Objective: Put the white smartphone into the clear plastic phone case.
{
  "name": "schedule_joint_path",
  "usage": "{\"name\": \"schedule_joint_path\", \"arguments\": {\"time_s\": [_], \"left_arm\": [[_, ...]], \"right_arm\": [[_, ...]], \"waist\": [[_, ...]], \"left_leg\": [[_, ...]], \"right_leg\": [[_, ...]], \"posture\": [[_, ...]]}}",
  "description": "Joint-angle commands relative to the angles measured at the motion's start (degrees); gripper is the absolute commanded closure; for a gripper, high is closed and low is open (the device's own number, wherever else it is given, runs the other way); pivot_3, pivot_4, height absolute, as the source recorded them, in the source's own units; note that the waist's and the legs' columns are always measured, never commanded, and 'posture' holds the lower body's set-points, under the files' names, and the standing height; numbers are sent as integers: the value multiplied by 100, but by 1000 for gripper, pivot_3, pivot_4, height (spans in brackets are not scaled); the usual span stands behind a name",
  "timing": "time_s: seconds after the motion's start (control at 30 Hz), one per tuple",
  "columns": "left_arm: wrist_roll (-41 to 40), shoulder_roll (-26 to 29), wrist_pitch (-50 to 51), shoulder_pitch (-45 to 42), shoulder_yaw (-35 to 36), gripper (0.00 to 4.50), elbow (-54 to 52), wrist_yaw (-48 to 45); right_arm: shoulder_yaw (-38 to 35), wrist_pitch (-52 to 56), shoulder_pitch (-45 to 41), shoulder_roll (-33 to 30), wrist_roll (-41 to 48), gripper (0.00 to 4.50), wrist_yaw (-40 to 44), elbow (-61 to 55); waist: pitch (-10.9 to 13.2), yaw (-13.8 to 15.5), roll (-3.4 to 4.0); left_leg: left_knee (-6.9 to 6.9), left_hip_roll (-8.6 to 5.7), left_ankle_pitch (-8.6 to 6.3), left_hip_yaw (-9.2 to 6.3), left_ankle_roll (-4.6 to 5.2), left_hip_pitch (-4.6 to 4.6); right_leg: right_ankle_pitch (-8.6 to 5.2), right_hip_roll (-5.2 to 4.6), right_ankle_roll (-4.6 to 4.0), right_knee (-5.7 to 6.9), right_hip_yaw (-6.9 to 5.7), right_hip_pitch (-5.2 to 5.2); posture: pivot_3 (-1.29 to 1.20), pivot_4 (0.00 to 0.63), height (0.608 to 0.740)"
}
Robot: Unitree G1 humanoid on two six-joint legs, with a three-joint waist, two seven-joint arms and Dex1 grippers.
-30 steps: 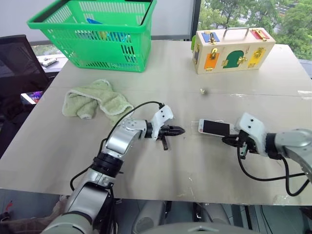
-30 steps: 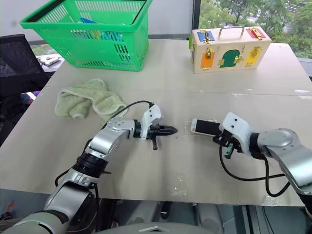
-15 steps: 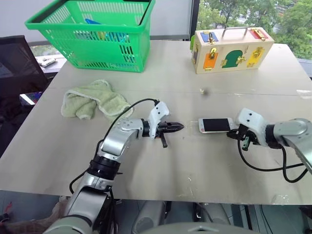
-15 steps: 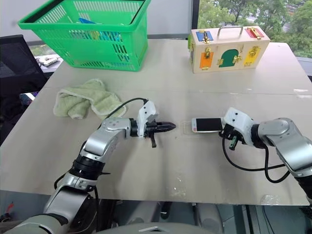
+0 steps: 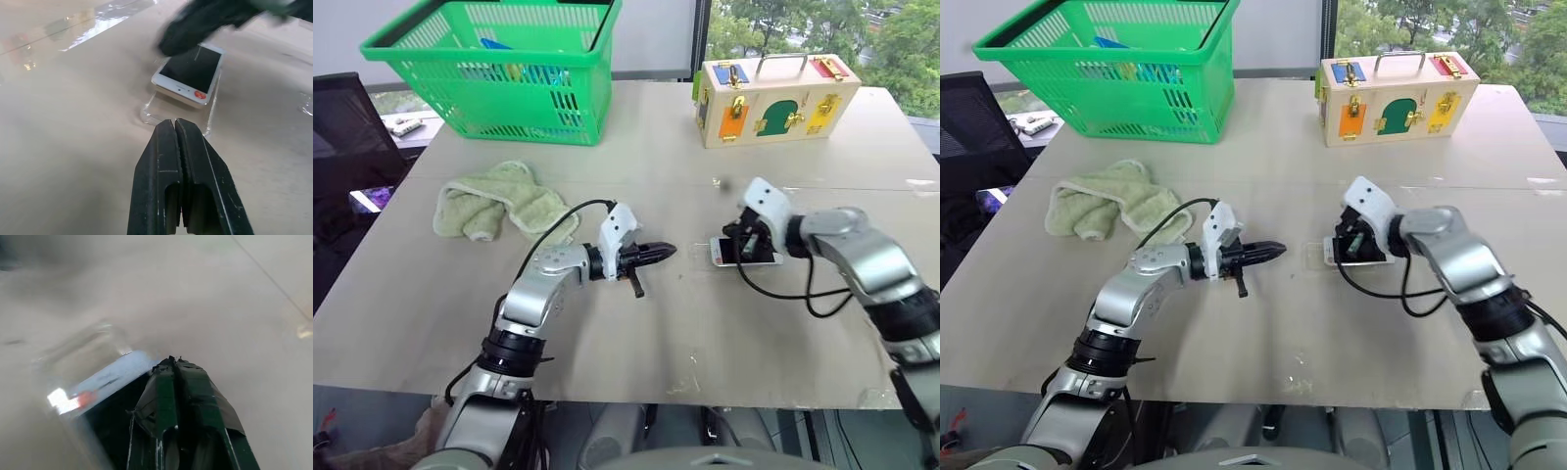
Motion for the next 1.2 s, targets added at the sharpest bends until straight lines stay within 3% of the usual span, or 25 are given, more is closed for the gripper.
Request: {"name": "schedule_joint_path", "arguments": {"time_s": [0.03, 0.3, 0.57, 0.67, 0.8, 1.0, 1.2], "left_arm": [[-134, 62, 23, 70, 116, 4464, -340, 51], [-193, 109, 65, 212, 162, 4464, -529, 208], [-233, 121, 40, 271, 158, 4464, -546, 266], [-344, 175, 65, 303, 141, 4464, -585, 112], [-620, 340, 149, 392, 139, 4464, -709, -257], [-838, 472, 89, 374, 264, 4464, -722, -474], [-743, 526, -96, 337, 303, 4464, -622, -487]], "right_arm": [[277, -670, -569, 119, -487, 4500, 217, 875], [657, -1166, -873, -110, -735, 4500, 1522, 1225], [216, -1474, -968, 60, -832, 4500, 1338, 1310], [-228, -1244, -911, 26, -443, 4500, 1497, 914], [-403, -577, -402, -465, 140, 4500, 2166, -251], [-184, -305, -41, -788, 137, 4500, 2301, -616], [543, -832, -66, -500, -563, 4500, 2156, 204]], "waist": [[0, -5, 0], [0, -2, 0], [0, -91, 0], [0, -106, 0], [0, -100, 1], [0, -107, 1], [-1, -116, 1]], "left_leg": [[0, 0, 0, 1, 0, 0], [-1, 0, 0, 1, -1, 0], [-1, 0, -1, -1, -1, 2], [-1, 0, 0, 0, -1, 2], [-4, 0, -1, -3, -2, 1], [-2, 0, -18, -6, 25, 2], [-3, 2, -1, -4, 0, 5]], "right_leg": [[0, 1, 0, 0, 0, -1], [1, 2, 0, -1, 0, -3], [3, 3, -2, 2, 0, -3], [3, 3, -2, 3, 2, -2], [3, 2, -2, 1, 1, -3], [2, -1, -2, 0, -2, -2], [2, 1, -4, 3, 0, -2]], "posture": [[0, 150, 740], [0, 150, 740], [0, 150, 740], [0, 150, 740], [0, 150, 740], [0, 150, 740], [0, 150, 740]]}}
